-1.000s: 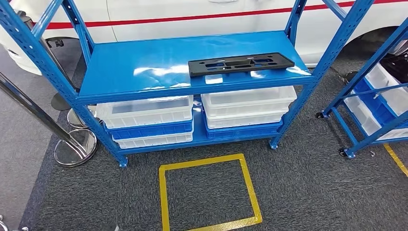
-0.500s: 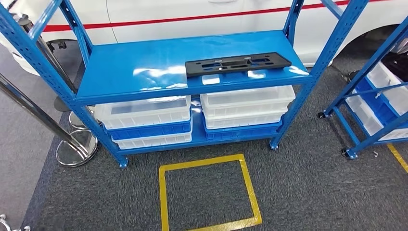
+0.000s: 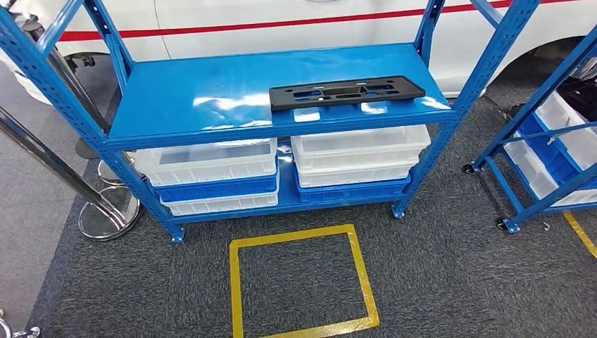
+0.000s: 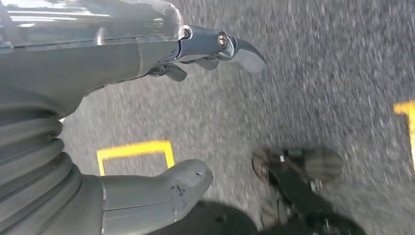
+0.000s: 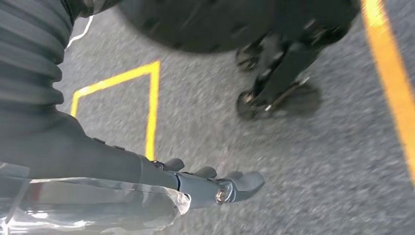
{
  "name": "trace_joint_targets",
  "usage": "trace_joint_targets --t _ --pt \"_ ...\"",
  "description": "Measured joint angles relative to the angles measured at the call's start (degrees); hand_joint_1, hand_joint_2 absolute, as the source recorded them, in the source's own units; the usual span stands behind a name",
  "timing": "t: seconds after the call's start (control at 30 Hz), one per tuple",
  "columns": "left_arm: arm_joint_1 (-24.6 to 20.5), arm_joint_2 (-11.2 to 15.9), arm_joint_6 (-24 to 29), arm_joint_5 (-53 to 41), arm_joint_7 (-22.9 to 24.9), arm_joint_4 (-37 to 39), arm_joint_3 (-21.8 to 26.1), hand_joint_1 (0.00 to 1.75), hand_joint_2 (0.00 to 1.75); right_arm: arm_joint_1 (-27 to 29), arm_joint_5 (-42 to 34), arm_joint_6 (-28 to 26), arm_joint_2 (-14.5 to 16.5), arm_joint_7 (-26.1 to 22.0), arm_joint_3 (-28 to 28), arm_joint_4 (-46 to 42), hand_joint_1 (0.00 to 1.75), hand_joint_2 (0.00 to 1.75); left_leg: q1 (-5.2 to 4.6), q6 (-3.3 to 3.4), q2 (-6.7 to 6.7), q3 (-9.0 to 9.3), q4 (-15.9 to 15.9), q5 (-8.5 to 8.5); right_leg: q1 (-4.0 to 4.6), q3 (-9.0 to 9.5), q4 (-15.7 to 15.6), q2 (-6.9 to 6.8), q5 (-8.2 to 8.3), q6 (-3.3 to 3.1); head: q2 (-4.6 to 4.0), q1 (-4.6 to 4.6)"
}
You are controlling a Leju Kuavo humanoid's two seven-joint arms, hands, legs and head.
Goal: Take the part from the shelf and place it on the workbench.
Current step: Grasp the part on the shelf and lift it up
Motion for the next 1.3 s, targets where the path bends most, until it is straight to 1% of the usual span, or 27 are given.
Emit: trace_joint_targets --t 0.07,0.1,0.17,0.2,0.23,0.27,0.3,0.37,0.4,0.43,0.53,0.6,0.7,0.73,0.77,0.8,0.83,0.9,0.93,1.03,1.07,1.1,1.13,1.2,1.23,1.27,1.3 --pt "-0.8 -0.3 1.7 0.0 0.3 1.3 -2.0 0.00 1.75 -1.1 -1.2 -1.2 0.4 -0.7 0.1 0.5 0.00 1.75 0.27 0.53 0.22 0.25 -0.8 0.54 -0.06 -0.35 0.9 -0.11 -0.79 0.55 0.00 0.03" --pt "-1.1 -0.4 2.5 -0.1 0.4 1.9 -2.8 0.00 1.75 -1.6 -1.8 -1.7 0.5 -1.0 0.2 0.8 0.00 1.75 0.43 0.83 0.36 0.36 -1.1 0.79 -0.09 -1.21 2.8 -0.18 -2.07 0.76 0.00 0.05" --pt "-1.4 -0.6 3.6 -0.1 0.4 2.8 -4.1 0.00 1.75 -2.1 -2.4 -2.5 0.7 -1.3 0.3 1.2 0.00 1.75 0.38 1.18 0.57 0.30 -1.3 0.92 -0.28 -4.41 9.5 -0.28 -5.56 1.10 0.00 0.06" --pt "-1.6 -0.6 3.8 -0.1 0.1 3.2 -4.6 0.00 1.75 -2.3 -2.4 -2.7 0.8 -1.4 0.3 1.3 0.00 1.75 0.35 1.23 0.61 0.27 -1.2 0.91 -0.33 -5.98 12.8 -0.29 -6.72 1.28 0.00 0.06" --pt "-1.7 -0.6 3.9 -0.1 -0.3 3.4 -5.0 0.00 1.75 -2.5 -2.0 -3.0 0.8 -1.3 0.5 1.5 0.00 1.75 0.32 1.22 0.64 0.30 -1.2 0.88 -0.36 -6.81 14.5 -0.32 -6.84 1.43 0.00 0.06" --pt "-1.8 -0.7 3.8 -0.1 -0.9 3.7 -5.3 0.00 1.75 -2.6 -1.5 -3.3 0.8 -1.2 0.7 1.6 0.00 1.31 0.32 1.18 0.66 0.38 -1.2 0.83 -0.39 -6.61 14.2 -0.36 -5.85 1.50 0.00 0.07" --pt "-1.9 -0.7 3.5 0.1 -1.6 3.8 -5.6 0.00 1.75 -2.8 -0.8 -3.9 0.8 -1.2 1.0 1.6 0.00 0.87 0.32 1.10 0.65 0.50 -1.1 0.76 -0.43 -5.39 11.8 -0.42 -3.98 1.50 0.00 0.07" --pt "-2.1 -0.9 3.0 0.5 -2.7 4.0 -5.8 0.00 1.75 -3.2 0.6 -6.1 0.7 -2.0 1.8 1.8 0.00 0.00 0.19 0.71 0.60 0.62 -0.9 0.47 -0.44 -1.83 4.4 -0.61 -0.54 1.24 0.00 0.08" --pt "-2.2 -1.0 2.9 0.8 -3.2 4.1 -5.9 0.00 1.75 -3.5 1.0 -7.2 0.7 -3.2 2.2 1.8 0.00 0.00 0.06 0.42 0.56 0.54 -0.7 0.35 -0.36 -0.65 1.8 -0.64 0.24 0.98 0.00 0.05" --pt "-2.3 -1.1 2.8 1.0 -3.6 4.2 -5.9 0.00 1.31 -3.8 1.3 -8.1 0.7 -4.7 2.5 1.8 0.00 0.00 -0.07 0.12 0.57 0.41 -0.6 0.28 -0.26 -0.13 0.3 -0.62 0.38 0.69 0.00 0.05" --pt "-2.6 -1.4 2.8 1.9 -3.9 4.5 -5.9 0.00 0.00 -5.2 1.5 -7.8 0.8 -9.8 2.7 1.7 0.00 0.00 -0.13 -0.74 0.68 0.23 -0.5 0.18 -0.26 -0.21 -0.2 -0.33 0.46 -0.30 0.00 0.04" --pt "-2.7 -1.6 2.6 2.4 -4.0 4.6 -5.8 0.00 0.00 -7.1 0.8 -4.6 1.0 -15.2 2.7 1.1 0.00 0.00 0.01 -1.26 0.59 -0.95 2.2 -1.68 -0.44 -0.15 -0.7 -0.32 0.80 -1.16 0.00 0.03" --pt "-2.7 -1.6 2.1 3.3 -5.0 4.7 -5.5 0.00 0.00 -11.4 -0.1 0.4 2.0 -22.8 2.6 -0.7 0.00 0.00 0.17 -1.72 0.47 -6.18 12.9 -6.53 -0.28 -0.37 -0.8 -0.21 1.06 -1.83 0.00 0.02" --pt "-2.7 -1.6 1.9 3.6 -5.3 4.7 -5.3 0.00 0.00 -13.1 -0.1 1.4 2.6 -24.1 2.6 -1.4 0.00 0.44 0.18 -1.78 0.45 -7.46 15.3 -6.92 -0.21 -0.39 -0.8 -0.14 1.08 -1.86 0.00 0.02" --pt "-2.7 -1.6 1.7 3.9 -5.6 4.7 -5.1 0.00 0.00 -14.6 0.1 2.1 3.2 -24.5 2.6 -2.1 0.00 0.87 0.18 -1.76 0.44 -7.75 15.6 -6.17 -0.17 -0.36 -0.7 -0.11 1.09 -1.87 0.00 0.02" --pt "-2.7 -1.6 1.5 4.2 -5.8 4.7 -4.8 0.00 0.00 -16.1 0.6 2.6 3.8 -24.8 2.6 -3.0 0.00 1.31 0.17 -1.65 0.43 -6.97 13.7 -4.41 -0.14 -0.29 -0.6 -0.08 1.08 -1.85 0.00 0.02" --pt "-2.7 -1.6 1.4 4.4 -6.0 4.7 -4.6 0.00 0.00 -17.3 1.5 3.0 4.4 -25.1 2.6 -4.0 0.00 1.75 0.16 -1.42 0.42 -5.34 9.9 -2.05 -0.13 -0.22 -0.5 -0.08 1.06 -1.81 0.00 0.02" --pt "-2.8 -1.5 1.4 4.7 -6.2 4.8 -4.1 0.00 0.00 -19.5 4.3 2.7 5.6 -26.5 3.0 -6.2 0.00 1.75 0.00 -0.83 0.38 -2.25 2.6 1.08 -0.01 -0.34 -0.3 -0.07 1.01 -1.53 0.00 0.02" --pt "-2.8 -1.5 1.4 4.8 -6.3 4.8 -4.0 0.00 0.00 -20.4 6.0 2.1 6.2 -27.1 3.5 -7.3 0.00 1.75 -0.14 -0.59 0.36 -1.52 0.6 1.66 0.04 -0.53 -0.3 -0.08 1.05 -1.27 0.00 0.03" --pt "-3.0 -1.5 1.4 4.7 -6.6 4.9 -3.7 0.00 0.00 -22.8 13.0 -3.1 8.1 -27.5 6.1 -10.7 0.00 1.75 -0.17 -0.03 0.40 -1.46 -0.6 2.00 0.10 -0.93 -0.3 -0.11 1.27 -0.32 0.00 0.04" --pt "-3.0 -1.5 1.4 4.5 -6.7 4.9 -3.7 0.00 0.00 -23.5 16.3 -6.0 8.8 -27.0 7.6 -12.0 0.00 1.75 0.00 0.24 0.46 -1.37 -0.9 2.26 0.12 -1.11 0.1 -0.16 0.92 -0.04 0.00 0.06" --pt "-3.1 -1.6 1.4 4.3 -6.8 4.9 -3.6 0.00 0.00 -24.2 20.0 -9.2 9.4 -26.3 9.5 -13.3 0.00 1.75 0.19 0.55 0.59 -1.31 -1.2 2.50 0.12 -1.79 1.5 -0.22 -0.09 0.23 0.00 0.05" --pt "-3.2 -1.6 1.5 4.0 -6.9 4.9 -3.6 0.00 0.00 -25.0 23.5 -12.2 10.0 -25.7 11.6 -14.6 0.00 1.75 0.29 0.75 0.70 -1.26 -1.4 2.67 0.03 -2.98 4.1 -0.30 -1.63 0.47 0.00 0.06" --pt "-3.4 -1.6 1.6 3.5 -7.1 4.9 -3.6 0.00 0.00 -26.3 30.4 -18.0 10.9 -24.3 16.2 -16.7 0.00 1.75 0.21 0.98 0.79 -1.34 -1.5 2.72 -0.15 -6.43 11.4 -0.38 -4.99 0.85 0.00 0.05" --pt "-3.5 -1.7 1.6 3.1 -7.0 4.9 -3.6 0.00 0.00 -26.7 34.4 -21.3 11.2 -22.9 18.5 -17.4 0.00 1.75 0.19 0.98 0.75 -1.34 -1.4 2.70 -0.22 -7.75 14.1 -0.39 -5.67 0.97 0.00 0.06" --pt "-3.5 -1.7 1.6 2.8 -7.0 4.9 -3.7 0.00 0.00 -27.0 38.9 -24.8 11.5 -21.2 20.8 -17.9 0.00 1.75 0.18 0.96 0.70 -1.32 -1.4 2.66 -0.26 -8.28 14.9 -0.40 -5.28 1.01 0.00 0.06" --pt "-3.5 -1.7 1.5 2.4 -6.9 4.9 -3.7 0.00 0.00 -27.4 43.2 -28.0 11.7 -19.4 23.2 -18.3 0.00 1.75 0.19 0.90 0.64 -1.26 -1.3 2.59 -0.29 -7.78 13.6 -0.40 -3.78 0.95 0.00 0.07"
